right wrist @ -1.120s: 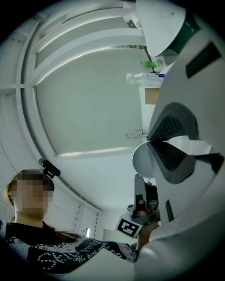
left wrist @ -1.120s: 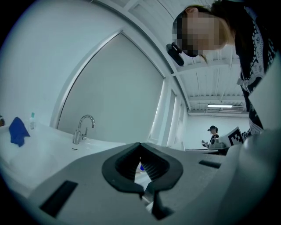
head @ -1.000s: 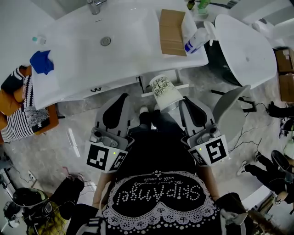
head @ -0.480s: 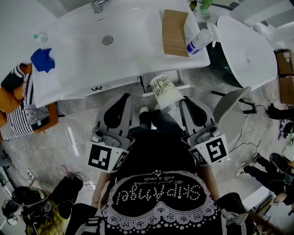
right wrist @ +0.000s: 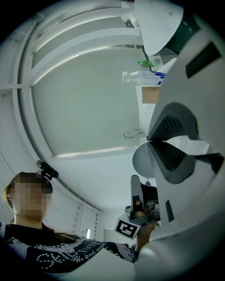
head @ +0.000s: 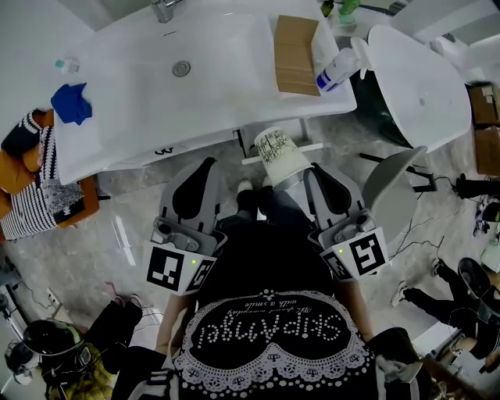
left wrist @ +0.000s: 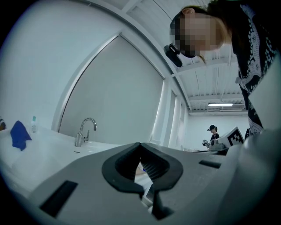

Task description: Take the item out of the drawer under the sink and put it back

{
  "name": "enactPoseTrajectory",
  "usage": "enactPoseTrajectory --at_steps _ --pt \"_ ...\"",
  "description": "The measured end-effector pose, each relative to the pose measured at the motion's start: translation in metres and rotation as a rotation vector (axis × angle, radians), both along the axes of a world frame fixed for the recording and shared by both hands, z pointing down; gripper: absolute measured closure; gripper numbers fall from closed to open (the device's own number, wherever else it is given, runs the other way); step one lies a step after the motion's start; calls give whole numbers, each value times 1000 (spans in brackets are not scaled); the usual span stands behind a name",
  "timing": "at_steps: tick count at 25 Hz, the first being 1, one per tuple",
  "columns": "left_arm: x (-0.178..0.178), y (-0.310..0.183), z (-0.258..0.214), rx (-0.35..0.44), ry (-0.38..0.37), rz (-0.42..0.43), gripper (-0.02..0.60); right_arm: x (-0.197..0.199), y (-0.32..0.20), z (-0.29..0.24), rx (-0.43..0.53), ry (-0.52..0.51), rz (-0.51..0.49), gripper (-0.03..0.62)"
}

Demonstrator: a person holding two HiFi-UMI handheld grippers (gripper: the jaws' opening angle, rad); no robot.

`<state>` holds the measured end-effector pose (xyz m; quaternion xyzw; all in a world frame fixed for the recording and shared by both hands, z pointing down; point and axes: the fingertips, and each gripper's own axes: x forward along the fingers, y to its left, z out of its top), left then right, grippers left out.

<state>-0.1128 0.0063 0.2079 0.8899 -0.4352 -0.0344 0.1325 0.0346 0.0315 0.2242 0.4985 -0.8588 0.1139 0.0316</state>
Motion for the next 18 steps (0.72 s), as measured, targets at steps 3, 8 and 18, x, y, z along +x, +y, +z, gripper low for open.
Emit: enactPoseTrajectory --at_steps 3,8,18 --pt "0 0 2 -5 -1 1 577 1 1 3 -10 -6 7 569" --pt "3 -1 4 -16 -1 -3 577 7 -2 9 -31 -11 18 569" --pt "15 -2 9 -28 -4 0 577 21 0 14 -55 -9 34 569"
